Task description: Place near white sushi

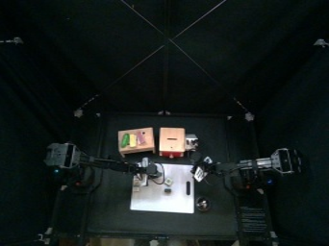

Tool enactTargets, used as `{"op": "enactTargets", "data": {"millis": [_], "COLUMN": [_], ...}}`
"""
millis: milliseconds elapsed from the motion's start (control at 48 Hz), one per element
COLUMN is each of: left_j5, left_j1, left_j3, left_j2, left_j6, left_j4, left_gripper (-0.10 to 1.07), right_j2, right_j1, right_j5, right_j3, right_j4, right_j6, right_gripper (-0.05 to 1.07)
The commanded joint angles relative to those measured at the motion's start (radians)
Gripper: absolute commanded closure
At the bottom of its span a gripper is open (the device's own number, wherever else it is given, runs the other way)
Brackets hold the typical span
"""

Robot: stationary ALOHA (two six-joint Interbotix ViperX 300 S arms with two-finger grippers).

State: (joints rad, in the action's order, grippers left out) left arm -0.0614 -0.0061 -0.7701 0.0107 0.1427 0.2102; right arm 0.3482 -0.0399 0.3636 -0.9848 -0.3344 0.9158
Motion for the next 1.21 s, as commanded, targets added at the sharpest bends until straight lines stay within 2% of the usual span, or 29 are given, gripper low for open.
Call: {"op": "enactTargets", "data": {"millis": [0, 229, 500, 1188], "left_j5": [-0.005, -0.005, -0.003, -0.005], "left_j1": [-0.009, -0.012, 0.005, 0.066], "left_j3": [-0.026, -0.109, -0.183, -0.210], "left_j2": [0.049, 0.107, 0.129, 0.121], "left_j6": [0.002, 0.002, 0.002, 0.002], "left_j4": [0.002, 0.003, 0.000, 0.002], "left_gripper": [0.41, 0.41, 0.40, 0.38], "right_j2": [0.003, -0.015, -0.034, -0.038], "right_j1": [0.002, 0.003, 0.003, 0.000], "right_j5": [-0.006, -0.006, -0.005, -0.012], "right_j3": [0.026, 0.041, 0.048, 0.048], "right_j4": [-0.002, -0.006, -0.003, -0.012], "right_j6": [0.000, 0.000, 0.000, 0.000], "right_gripper": [0.37, 0.37, 0.37, 0.37]}}
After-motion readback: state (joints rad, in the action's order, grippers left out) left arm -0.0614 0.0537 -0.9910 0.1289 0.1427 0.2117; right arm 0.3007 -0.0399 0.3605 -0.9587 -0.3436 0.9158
